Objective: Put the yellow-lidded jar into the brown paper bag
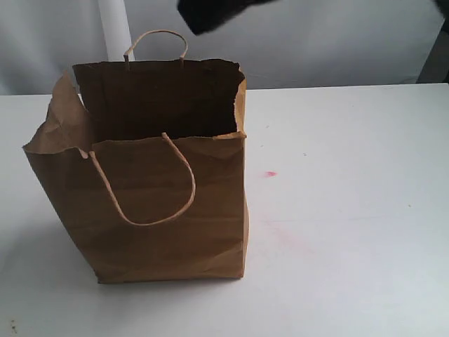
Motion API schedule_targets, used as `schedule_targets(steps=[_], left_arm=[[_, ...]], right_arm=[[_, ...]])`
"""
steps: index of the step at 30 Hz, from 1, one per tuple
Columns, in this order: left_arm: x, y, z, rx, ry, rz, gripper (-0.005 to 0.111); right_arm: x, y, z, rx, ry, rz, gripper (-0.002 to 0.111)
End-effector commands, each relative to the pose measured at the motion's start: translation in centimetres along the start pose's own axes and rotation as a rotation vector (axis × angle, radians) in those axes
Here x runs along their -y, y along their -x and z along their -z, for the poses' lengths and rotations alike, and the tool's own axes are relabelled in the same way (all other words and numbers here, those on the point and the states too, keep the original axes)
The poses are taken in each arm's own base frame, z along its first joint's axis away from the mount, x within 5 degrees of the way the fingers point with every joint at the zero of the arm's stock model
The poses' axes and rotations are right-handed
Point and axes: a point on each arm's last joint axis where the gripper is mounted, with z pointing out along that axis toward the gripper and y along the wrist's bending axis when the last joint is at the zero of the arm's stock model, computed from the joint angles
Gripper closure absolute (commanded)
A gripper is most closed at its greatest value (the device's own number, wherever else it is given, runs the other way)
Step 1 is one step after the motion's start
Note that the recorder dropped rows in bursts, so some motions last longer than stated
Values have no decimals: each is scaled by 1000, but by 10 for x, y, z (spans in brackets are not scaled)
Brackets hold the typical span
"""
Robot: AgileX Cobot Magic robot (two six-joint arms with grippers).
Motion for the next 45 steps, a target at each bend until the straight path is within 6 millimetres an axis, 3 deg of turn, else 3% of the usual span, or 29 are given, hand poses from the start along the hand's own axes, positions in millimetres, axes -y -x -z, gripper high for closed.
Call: schedule_targets(steps=[1,5,8,14,17,21,32,38,45], left_arm=[[0,1,0,3,-5,7,106],[0,1,0,3,-5,7,106],[0,1,0,3,-5,7,106],[0,1,0,3,-5,7,106],[0,1,0,3,-5,7,106],[0,1,0,3,-5,7,106],[0,1,0,3,-5,7,106],[0,1,0,3,-5,7,106],[0,1,0,3,-5,7,106]], right_arm=[[-4,-51,24,-45,15,-11,108],[-12,-117,44,-53,85,-39,108],[-12,-158,44,-16,77,-42,108],[-9,-200,42,177,59,-54,108],[-10,-215,40,175,68,-61,108],[-11,-227,42,160,70,-59,108],[-5,-227,46,202,-7,14,108],[5,-240,61,497,-155,60,108],[14,-277,48,759,-342,117,108]])
